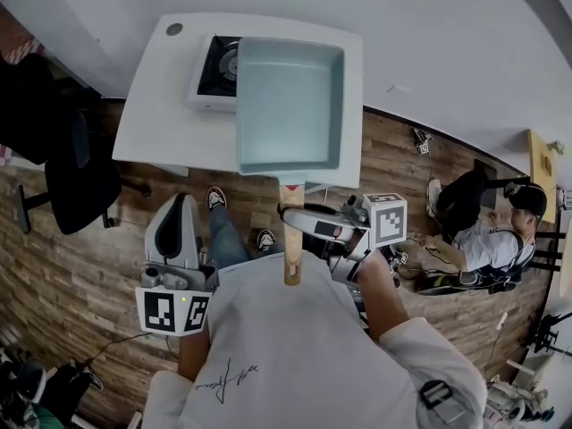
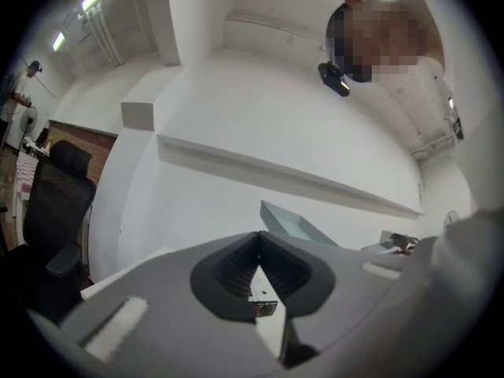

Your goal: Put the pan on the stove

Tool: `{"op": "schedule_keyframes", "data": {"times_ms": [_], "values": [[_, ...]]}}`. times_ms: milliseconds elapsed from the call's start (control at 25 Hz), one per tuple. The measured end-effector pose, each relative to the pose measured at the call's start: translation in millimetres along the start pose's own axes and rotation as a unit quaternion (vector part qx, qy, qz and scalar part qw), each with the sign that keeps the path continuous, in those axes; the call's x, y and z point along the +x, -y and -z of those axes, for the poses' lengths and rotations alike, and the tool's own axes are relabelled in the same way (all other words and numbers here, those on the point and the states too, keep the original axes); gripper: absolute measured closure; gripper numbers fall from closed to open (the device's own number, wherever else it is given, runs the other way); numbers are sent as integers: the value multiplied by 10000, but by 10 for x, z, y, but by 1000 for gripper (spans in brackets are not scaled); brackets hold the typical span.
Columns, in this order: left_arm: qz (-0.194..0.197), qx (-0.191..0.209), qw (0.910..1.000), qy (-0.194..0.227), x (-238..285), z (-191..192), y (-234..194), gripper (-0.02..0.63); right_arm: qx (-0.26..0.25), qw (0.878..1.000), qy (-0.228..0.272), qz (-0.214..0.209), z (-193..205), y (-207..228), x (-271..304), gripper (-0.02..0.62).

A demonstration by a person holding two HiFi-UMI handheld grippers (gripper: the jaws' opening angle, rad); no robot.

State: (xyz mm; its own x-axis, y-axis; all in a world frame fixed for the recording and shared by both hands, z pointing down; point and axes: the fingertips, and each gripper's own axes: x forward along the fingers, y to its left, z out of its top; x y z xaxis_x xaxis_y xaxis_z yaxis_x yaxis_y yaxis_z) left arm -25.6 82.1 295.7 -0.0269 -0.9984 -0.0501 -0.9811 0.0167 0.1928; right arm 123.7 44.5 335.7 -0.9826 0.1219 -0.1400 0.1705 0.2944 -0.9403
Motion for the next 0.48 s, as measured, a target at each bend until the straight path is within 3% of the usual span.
{"op": "schedule_keyframes", "data": {"times_ms": [480], "values": [[373, -144, 9992, -29, 813, -117, -730, 551, -109, 9988, 395, 267, -691, 299, 603, 465]]}}
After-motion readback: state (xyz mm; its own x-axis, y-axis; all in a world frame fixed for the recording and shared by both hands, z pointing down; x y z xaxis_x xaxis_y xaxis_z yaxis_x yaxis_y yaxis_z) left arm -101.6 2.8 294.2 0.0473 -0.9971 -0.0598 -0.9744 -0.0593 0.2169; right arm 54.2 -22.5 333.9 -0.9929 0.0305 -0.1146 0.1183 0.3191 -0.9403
